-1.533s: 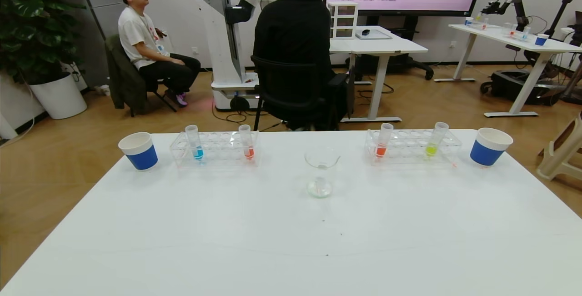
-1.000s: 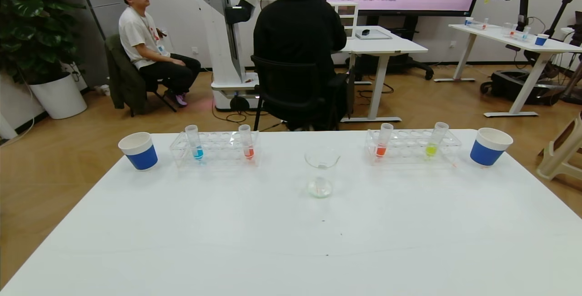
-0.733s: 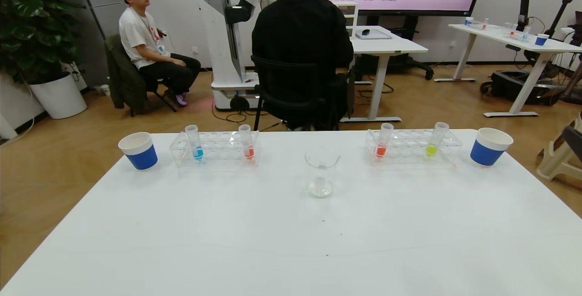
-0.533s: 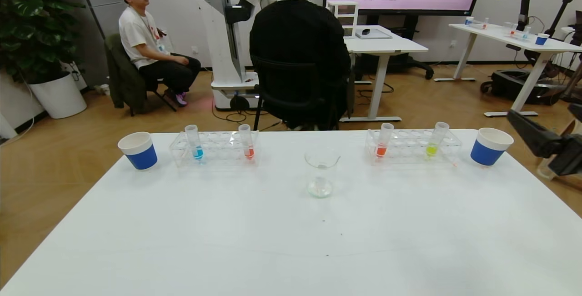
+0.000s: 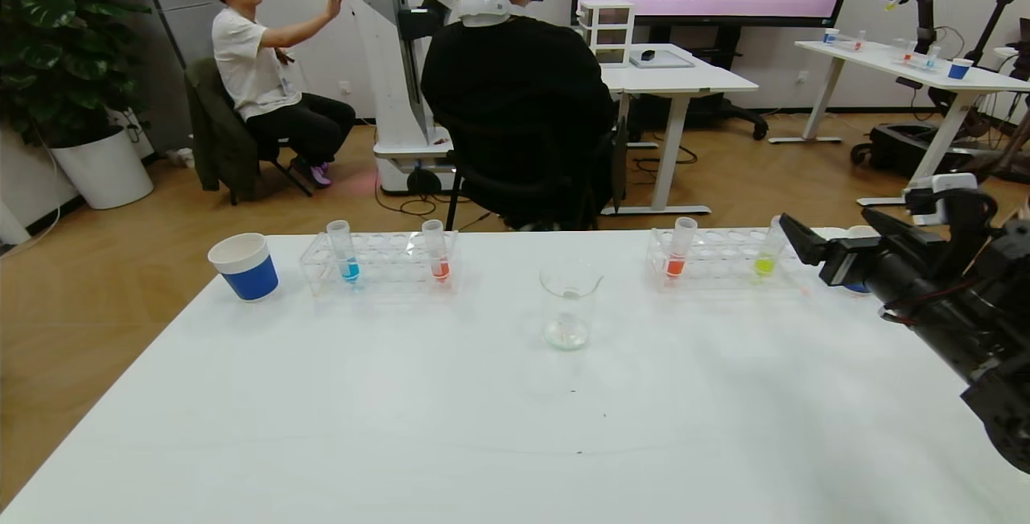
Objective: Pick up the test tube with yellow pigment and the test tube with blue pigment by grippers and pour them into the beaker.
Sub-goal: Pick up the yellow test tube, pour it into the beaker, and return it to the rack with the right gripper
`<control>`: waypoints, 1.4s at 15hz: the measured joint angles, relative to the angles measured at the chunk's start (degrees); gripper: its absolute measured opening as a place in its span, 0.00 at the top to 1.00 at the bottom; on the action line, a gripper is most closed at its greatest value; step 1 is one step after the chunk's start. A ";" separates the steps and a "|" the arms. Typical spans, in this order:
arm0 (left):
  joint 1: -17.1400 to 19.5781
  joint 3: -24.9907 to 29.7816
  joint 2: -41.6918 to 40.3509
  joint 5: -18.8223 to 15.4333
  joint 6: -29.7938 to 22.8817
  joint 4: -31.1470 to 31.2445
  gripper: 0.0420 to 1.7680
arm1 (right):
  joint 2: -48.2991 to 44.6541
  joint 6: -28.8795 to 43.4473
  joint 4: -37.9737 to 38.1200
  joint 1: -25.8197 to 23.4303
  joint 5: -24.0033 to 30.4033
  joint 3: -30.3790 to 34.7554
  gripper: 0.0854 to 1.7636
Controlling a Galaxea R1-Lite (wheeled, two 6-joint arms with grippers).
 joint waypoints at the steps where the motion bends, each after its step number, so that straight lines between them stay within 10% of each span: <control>1: 0.00 0.00 0.00 0.00 0.00 0.00 0.01 | 3.94 0.15 -2.22 -0.55 0.28 -0.56 0.02; 21: 0.00 0.00 0.00 -0.02 0.00 -0.02 0.01 | 25.78 3.91 -0.51 -2.74 3.69 -25.06 0.02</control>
